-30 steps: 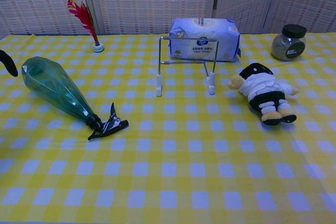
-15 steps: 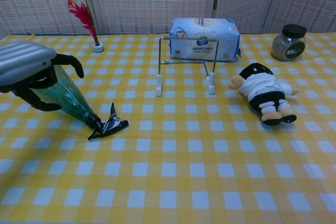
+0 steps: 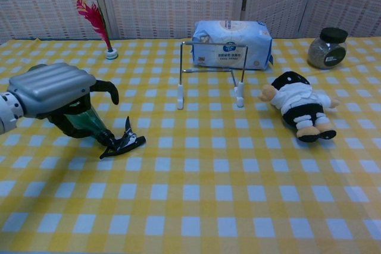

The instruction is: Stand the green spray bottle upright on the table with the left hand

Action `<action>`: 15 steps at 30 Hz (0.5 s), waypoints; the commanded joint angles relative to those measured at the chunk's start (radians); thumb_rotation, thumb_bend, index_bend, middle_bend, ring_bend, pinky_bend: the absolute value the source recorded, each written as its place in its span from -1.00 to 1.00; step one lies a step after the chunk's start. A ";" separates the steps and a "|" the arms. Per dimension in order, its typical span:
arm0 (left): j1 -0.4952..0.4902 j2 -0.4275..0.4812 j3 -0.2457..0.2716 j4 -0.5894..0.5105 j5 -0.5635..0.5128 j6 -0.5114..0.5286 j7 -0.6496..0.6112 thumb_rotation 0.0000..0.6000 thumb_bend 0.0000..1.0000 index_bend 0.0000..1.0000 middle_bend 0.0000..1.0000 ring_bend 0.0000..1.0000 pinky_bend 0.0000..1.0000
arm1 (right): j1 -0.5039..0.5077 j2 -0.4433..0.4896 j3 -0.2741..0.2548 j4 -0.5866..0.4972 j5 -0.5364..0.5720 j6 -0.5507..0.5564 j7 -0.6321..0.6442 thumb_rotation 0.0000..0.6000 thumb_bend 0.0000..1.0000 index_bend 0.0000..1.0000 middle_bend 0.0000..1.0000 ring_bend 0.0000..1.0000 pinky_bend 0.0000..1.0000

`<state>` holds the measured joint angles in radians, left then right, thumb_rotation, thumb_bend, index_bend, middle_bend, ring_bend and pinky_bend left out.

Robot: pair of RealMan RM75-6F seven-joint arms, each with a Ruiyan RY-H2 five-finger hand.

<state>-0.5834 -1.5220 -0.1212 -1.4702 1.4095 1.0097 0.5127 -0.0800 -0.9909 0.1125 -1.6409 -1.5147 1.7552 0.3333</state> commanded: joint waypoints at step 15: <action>-0.048 -0.078 0.027 0.158 -0.018 -0.036 -0.051 1.00 -0.41 -0.23 1.00 1.00 1.00 | -0.031 0.005 -0.003 0.015 -0.037 0.042 0.034 1.00 -0.09 -1.00 -1.00 -1.00 -1.00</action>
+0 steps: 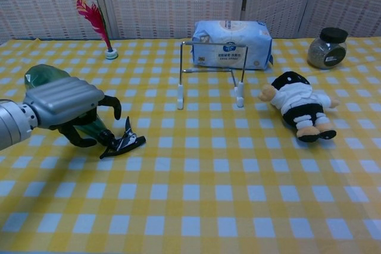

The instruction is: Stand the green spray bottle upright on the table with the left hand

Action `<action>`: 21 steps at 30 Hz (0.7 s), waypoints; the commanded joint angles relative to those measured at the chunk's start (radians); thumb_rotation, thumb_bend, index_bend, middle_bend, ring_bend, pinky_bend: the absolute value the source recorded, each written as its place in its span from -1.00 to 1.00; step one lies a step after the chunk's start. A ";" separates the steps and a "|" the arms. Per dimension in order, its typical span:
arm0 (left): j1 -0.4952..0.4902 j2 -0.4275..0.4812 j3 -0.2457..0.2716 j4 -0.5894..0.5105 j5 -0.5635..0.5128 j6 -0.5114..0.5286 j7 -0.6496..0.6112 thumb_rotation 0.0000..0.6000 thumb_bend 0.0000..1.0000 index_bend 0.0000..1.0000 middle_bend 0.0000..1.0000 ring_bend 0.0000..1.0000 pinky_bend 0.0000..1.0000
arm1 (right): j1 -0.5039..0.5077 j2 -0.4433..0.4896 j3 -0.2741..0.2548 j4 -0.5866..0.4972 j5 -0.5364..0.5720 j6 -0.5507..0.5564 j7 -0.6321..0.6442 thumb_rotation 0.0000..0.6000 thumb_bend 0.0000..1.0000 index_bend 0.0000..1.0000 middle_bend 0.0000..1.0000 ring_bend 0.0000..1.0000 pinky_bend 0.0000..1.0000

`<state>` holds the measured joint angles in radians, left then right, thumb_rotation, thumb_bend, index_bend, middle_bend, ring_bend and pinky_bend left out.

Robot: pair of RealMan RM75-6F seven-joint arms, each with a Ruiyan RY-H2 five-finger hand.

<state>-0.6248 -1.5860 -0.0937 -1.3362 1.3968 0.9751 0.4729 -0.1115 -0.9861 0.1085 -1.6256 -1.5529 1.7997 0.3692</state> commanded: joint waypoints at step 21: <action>-0.041 -0.152 -0.043 0.286 -0.040 0.021 -0.159 1.00 -0.33 -0.19 1.00 1.00 1.00 | 0.006 0.002 0.003 -0.004 0.000 -0.025 -0.005 1.00 -0.09 -1.00 -1.00 -1.00 -1.00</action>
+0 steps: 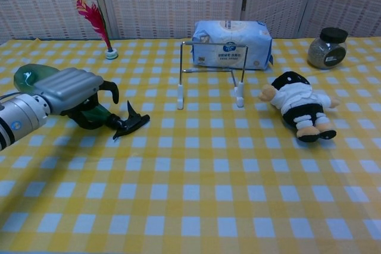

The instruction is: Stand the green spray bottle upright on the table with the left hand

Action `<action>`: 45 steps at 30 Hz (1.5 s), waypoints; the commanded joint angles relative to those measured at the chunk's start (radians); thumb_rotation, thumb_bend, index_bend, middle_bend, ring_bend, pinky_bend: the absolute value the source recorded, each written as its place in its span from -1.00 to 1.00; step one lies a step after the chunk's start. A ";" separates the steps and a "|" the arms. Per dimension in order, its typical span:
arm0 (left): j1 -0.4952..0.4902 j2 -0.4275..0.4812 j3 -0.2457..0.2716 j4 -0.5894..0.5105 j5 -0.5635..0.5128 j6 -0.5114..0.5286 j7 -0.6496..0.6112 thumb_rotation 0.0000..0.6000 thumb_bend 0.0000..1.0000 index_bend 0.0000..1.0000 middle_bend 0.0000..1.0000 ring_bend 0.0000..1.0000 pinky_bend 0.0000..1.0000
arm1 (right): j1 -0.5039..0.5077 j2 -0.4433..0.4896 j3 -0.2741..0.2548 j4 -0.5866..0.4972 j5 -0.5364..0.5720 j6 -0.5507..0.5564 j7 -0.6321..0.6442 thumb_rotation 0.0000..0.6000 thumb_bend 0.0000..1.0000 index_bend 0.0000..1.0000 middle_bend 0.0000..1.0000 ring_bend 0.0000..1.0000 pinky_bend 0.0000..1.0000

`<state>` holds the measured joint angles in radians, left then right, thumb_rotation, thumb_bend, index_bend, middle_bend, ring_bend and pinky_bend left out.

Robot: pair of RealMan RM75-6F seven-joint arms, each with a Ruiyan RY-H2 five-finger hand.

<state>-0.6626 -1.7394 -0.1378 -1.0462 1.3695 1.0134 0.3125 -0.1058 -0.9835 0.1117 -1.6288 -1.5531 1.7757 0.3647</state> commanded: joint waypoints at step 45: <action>0.102 0.247 -0.225 -0.455 -0.209 0.154 -0.380 1.00 0.02 0.25 1.00 1.00 1.00 | 0.012 -0.023 0.009 -0.017 0.034 -0.042 -0.103 1.00 -0.09 -1.00 -1.00 -1.00 -1.00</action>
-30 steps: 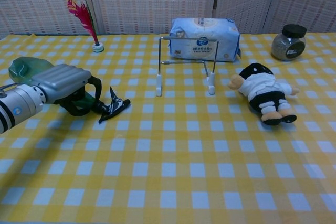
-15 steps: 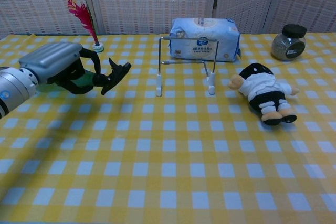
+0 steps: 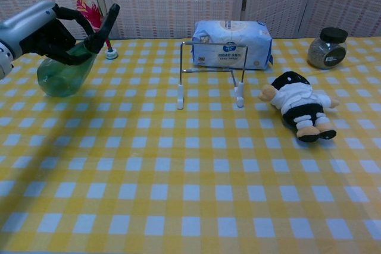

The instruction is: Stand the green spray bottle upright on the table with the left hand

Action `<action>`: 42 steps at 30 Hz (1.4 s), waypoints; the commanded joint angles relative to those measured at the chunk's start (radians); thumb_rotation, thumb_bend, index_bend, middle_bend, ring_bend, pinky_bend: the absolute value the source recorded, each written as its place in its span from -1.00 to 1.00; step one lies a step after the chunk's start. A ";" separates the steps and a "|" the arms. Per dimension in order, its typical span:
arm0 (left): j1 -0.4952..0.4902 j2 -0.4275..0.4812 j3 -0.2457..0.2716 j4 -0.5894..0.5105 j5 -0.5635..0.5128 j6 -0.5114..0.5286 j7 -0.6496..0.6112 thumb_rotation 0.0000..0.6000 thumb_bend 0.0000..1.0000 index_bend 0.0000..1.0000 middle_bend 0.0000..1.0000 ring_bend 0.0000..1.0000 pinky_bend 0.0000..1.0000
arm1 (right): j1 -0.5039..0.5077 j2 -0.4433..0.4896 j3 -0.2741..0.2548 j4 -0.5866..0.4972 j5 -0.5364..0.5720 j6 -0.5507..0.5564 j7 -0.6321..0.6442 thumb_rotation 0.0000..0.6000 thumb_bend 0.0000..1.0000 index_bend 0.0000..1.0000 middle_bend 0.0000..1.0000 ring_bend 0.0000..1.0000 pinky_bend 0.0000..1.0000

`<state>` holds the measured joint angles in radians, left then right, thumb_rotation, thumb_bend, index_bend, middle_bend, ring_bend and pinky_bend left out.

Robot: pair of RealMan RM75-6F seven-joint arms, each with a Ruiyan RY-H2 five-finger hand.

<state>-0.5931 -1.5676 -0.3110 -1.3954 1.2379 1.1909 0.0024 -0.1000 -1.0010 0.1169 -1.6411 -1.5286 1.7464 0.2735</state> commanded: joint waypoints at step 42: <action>0.131 0.442 -0.158 -0.444 -0.428 -0.174 -0.296 1.00 0.14 0.27 1.00 1.00 1.00 | 0.032 -0.032 -0.006 -0.014 0.004 -0.063 -0.089 1.00 -0.09 -1.00 -1.00 -1.00 -1.00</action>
<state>-0.4612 -1.1292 -0.4713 -1.8406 0.8141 1.0213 -0.2919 -0.0684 -1.0327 0.1108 -1.6553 -1.5246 1.6840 0.1847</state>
